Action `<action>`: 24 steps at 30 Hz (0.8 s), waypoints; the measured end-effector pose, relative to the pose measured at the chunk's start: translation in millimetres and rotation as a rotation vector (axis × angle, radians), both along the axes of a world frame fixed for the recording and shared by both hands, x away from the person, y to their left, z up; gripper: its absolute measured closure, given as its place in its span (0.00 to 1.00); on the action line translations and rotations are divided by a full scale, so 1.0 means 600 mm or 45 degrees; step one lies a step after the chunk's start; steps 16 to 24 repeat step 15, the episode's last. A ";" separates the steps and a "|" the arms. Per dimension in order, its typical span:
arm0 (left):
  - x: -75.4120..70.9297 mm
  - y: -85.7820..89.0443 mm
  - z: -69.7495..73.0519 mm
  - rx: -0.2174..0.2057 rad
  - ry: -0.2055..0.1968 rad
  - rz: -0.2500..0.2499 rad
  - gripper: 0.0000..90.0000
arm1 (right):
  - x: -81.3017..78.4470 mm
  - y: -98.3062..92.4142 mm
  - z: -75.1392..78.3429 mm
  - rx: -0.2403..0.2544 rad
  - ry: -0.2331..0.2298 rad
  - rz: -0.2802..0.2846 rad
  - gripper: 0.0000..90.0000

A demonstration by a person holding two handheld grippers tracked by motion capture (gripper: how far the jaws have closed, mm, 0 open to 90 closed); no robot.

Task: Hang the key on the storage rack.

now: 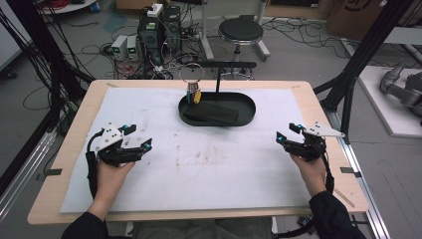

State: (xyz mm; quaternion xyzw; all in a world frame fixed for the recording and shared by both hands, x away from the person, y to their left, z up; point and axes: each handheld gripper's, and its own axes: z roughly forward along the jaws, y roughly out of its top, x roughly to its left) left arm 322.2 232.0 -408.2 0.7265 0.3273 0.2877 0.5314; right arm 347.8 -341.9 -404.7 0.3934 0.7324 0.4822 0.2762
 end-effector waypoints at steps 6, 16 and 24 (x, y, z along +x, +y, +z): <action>0.001 -0.001 -0.001 0.009 0.004 0.004 0.26 | 0.000 0.000 0.000 0.001 0.006 0.002 0.39; 0.007 0.001 -0.006 0.019 0.029 0.014 0.26 | 0.002 -0.001 -0.002 -0.004 0.009 0.002 0.39; 0.007 0.001 -0.006 0.019 0.029 0.014 0.26 | 0.002 -0.001 -0.002 -0.004 0.009 0.002 0.39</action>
